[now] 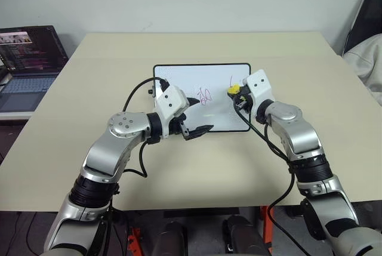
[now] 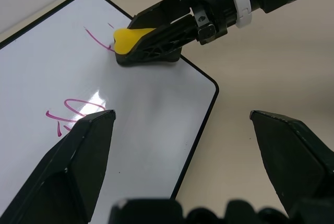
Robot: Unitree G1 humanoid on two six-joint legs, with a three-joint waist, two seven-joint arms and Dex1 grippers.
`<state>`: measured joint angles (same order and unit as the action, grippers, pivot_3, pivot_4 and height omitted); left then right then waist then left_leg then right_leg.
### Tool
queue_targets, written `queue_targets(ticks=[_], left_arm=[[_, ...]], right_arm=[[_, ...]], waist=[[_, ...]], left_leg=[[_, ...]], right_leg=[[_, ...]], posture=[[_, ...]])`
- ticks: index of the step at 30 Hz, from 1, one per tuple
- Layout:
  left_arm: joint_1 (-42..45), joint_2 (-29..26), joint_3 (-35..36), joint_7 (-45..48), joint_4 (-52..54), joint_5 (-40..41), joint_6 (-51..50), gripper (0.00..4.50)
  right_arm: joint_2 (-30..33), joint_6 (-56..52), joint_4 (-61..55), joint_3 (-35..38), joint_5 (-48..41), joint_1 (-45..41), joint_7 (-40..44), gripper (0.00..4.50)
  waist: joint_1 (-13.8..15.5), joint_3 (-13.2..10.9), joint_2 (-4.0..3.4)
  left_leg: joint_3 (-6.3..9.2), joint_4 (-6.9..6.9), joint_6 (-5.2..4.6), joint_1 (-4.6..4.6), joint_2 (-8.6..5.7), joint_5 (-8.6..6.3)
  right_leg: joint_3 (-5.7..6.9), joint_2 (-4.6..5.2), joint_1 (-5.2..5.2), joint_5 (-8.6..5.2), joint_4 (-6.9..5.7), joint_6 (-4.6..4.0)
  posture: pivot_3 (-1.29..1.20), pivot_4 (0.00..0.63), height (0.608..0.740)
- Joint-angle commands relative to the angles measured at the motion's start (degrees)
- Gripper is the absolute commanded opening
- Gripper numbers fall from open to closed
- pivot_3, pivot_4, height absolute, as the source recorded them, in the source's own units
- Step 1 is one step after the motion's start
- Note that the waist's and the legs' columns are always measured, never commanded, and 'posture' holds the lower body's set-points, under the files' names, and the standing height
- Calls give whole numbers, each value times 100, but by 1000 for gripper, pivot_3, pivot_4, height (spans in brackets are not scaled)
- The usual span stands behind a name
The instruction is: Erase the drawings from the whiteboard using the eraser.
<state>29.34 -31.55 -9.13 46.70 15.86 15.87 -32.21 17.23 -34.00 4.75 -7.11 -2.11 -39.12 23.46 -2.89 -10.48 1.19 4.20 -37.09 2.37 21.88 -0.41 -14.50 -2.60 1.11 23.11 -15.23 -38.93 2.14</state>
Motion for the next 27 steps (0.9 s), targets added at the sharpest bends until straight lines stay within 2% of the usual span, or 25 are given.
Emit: queue_targets(ticks=[1,4,13,23,27], left_arm=[[7,20,8,-29,225,8,76,4500],[-35,32,-21,-17,260,10,78,4500],[-109,40,-44,-18,313,2,84,4500],[-142,40,-39,-33,341,4,78,4500],[-129,57,-52,-32,322,-3,86,4500]], right_arm=[[-111,380,300,52,238,-317,-385,1200],[-195,742,737,96,394,-621,-645,1200],[-394,1118,1601,-157,641,-1035,-555,1197],[132,416,584,-485,719,-67,292,1197],[198,367,401,-448,767,-53,319,1197]], waist=[[-20,0,0],[-38,0,0],[-62,0,0],[-52,3,4],[-40,3,4]], left_leg=[[0,0,0,0,0,1],[-3,1,4,1,0,4],[0,7,4,1,1,3],[4,5,4,-3,1,3],[4,1,4,-4,0,6]], right_leg=[[0,-1,0,0,0,0],[-4,-1,4,1,-1,-1],[-3,1,6,1,-1,-2],[0,0,0,1,-2,-2],[0,0,-3,1,-1,-1]], posture=[[0,150,740],[0,150,740],[0,150,740],[0,150,740],[0,150,740]])
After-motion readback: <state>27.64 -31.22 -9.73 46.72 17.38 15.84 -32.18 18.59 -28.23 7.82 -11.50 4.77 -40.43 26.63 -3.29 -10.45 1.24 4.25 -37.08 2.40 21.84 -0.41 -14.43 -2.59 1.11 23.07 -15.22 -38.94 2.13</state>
